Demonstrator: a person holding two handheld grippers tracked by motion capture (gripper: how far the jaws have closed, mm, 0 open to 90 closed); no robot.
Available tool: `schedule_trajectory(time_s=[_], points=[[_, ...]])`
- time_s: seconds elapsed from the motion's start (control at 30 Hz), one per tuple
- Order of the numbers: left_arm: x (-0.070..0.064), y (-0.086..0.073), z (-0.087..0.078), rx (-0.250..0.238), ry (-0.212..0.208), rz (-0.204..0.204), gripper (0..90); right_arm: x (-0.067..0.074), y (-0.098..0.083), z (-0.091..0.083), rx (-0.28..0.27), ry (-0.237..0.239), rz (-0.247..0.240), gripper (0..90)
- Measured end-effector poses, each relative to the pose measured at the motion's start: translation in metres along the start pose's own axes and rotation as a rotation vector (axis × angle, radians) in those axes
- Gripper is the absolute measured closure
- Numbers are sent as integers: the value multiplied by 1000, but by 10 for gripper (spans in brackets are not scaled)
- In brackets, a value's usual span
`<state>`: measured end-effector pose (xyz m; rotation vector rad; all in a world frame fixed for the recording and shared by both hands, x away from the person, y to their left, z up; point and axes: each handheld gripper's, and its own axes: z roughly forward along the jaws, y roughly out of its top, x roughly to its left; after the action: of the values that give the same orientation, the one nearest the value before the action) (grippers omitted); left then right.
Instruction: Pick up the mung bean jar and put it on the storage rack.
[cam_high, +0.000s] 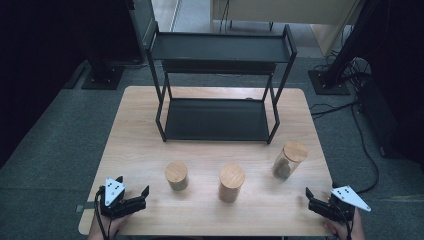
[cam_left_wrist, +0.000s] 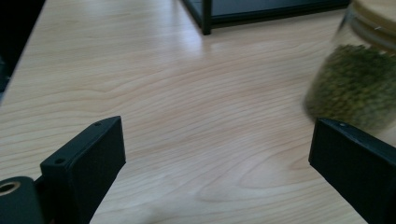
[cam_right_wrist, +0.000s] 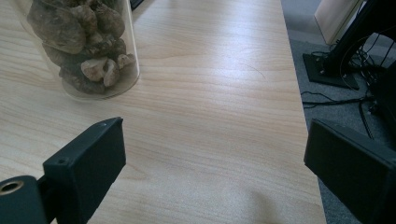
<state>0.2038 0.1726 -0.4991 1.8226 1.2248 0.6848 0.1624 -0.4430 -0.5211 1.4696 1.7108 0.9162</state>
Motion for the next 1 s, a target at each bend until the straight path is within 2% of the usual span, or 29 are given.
schedule_trajectory(time_s=[0.2, 0.53, 0.63, 1.0], points=[[-10, 1, 3, 7, -20, 19, 39, 1, 0, 0, 0, -2, -4, 51], [-23, 6, 10, 6, -48, 6, 39, 1, 0, 0, -2, -3, -4, 51], [-28, 8, 12, 10, -58, 19, 39, 1, 0, 0, -3, -3, -9, 51], [-38, 13, 21, 19, -54, 29, 39, 0, 0, -1, -7, -1, -4, 51]])
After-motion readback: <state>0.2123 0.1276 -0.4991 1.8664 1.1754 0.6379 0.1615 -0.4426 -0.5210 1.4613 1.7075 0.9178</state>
